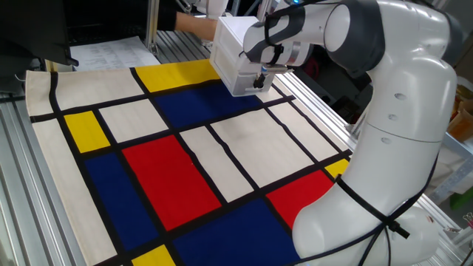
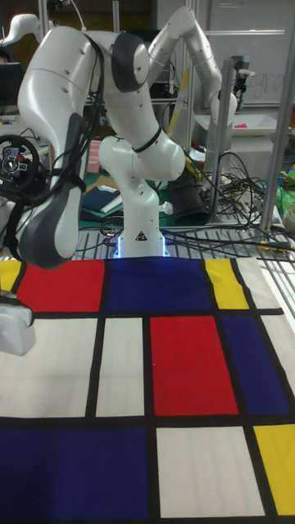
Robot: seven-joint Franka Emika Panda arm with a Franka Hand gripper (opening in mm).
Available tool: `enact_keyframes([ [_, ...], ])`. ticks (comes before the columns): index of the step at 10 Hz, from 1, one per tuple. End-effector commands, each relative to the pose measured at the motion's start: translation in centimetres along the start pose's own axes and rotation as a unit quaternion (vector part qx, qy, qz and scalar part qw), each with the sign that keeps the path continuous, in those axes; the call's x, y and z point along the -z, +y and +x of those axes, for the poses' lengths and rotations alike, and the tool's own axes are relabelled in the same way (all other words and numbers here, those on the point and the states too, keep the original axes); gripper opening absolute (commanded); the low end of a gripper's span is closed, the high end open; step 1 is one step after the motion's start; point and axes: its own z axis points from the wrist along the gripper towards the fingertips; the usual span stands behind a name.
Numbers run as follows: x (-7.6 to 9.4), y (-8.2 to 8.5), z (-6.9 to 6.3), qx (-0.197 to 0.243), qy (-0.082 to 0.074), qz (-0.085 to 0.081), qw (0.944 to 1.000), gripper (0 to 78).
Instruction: Use the gripper to push and close the drawer
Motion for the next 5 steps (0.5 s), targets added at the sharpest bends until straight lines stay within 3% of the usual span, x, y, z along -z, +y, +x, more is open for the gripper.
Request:
enact_keyframes([
  [1, 0.4, -0.04, -0.04, 0.011, 0.035, -0.024, 0.999, 0.0],
  [5, 0.98, 0.1, 0.22, 0.005, 0.049, -0.022, 0.9985, 0.0],
])
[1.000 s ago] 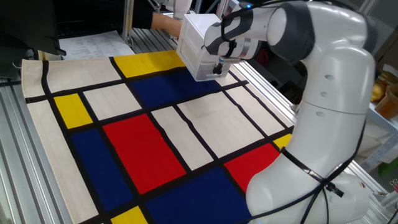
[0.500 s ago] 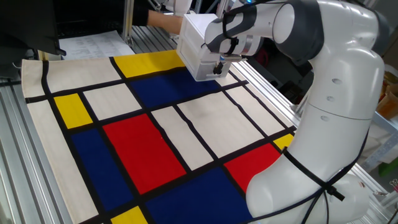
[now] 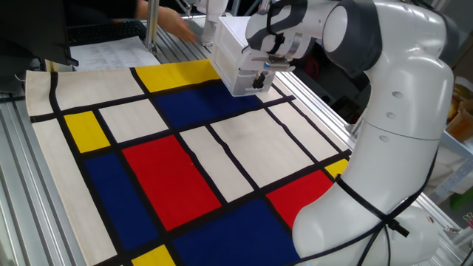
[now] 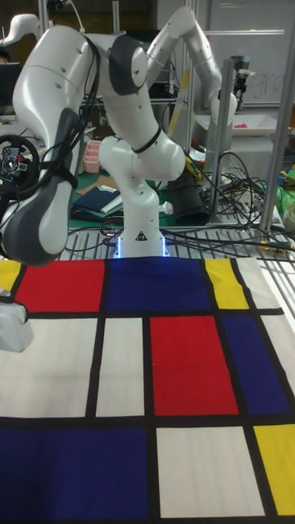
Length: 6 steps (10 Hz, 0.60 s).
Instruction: Use the gripper to push and close the drawer
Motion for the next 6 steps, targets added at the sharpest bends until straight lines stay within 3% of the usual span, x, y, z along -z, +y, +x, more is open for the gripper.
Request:
enact_keyframes([
  [1, 1.8, 0.5, 0.9, -0.003, 0.027, 0.018, 0.9995, 0.0],
  [3, 2.7, 0.8, 1.4, -0.004, 0.037, 0.019, 0.9991, 0.0],
  [4, 3.4, 1.1, 2.0, 0.0, 0.053, 0.022, 0.9983, 0.0],
  [5, 3.4, 1.1, 2.0, 0.0, 0.053, 0.022, 0.9983, 0.0],
  [6, 4.1, 1.8, 2.8, 0.001, 0.068, 0.025, 0.9974, 0.0],
])
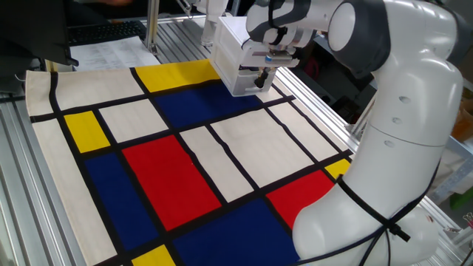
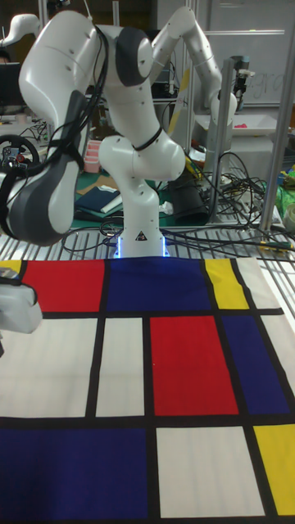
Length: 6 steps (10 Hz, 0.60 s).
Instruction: Use the gripper to push and close the drawer
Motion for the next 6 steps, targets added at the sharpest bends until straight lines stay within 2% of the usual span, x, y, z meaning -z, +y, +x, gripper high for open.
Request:
enact_keyframes([
  [1, 1.3, 1.11, 1.36, 0.004, 0.017, 0.006, 0.9998, 0.0],
  [2, 1.58, 1.48, 1.66, 0.001, 0.019, 0.007, 0.9998, 0.0],
  [4, 1.58, 1.48, 1.66, -0.003, 0.034, 0.021, 0.9992, 0.0],
  [5, 1.58, 1.48, 1.66, 0.005, 0.038, 0.028, 0.9989, 0.0],
  [6, 1.58, 1.48, 1.66, 0.034, 0.038, 0.04, 0.9979, 0.0],
])
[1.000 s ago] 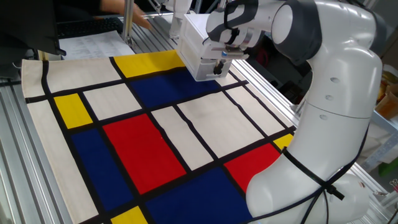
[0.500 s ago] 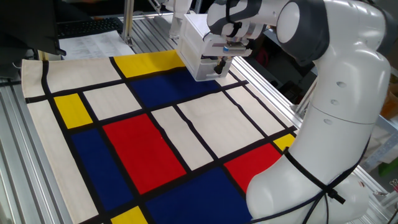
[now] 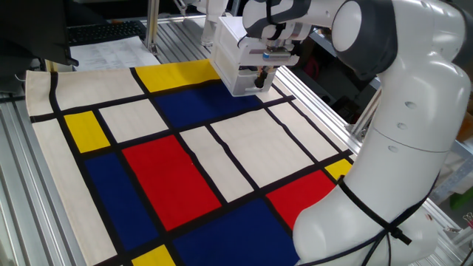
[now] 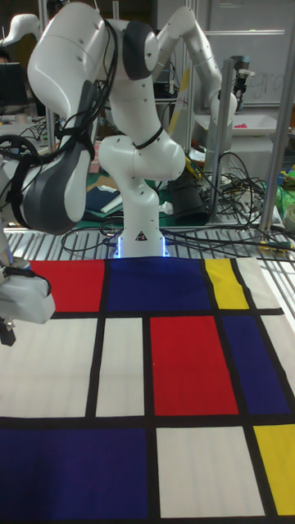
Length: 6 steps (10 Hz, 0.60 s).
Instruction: Use the gripper to push and close the drawer
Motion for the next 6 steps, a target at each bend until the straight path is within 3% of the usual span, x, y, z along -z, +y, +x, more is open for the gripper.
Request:
enact_keyframes([
  [1, 0.2, 0.0, 0.0, 0.046, 0.006, 0.026, 0.9986, 0.0],
  [3, 0.2, 0.0, 0.0, 0.077, -0.002, 0.02, 0.9968, 0.0],
  [5, 0.3, 0.5, 0.3, 0.064, 0.008, -0.007, 0.9979, 0.0],
  [6, 1.0, 2.8, 2.0, 0.051, 0.008, -0.004, 0.9987, 0.0],
])
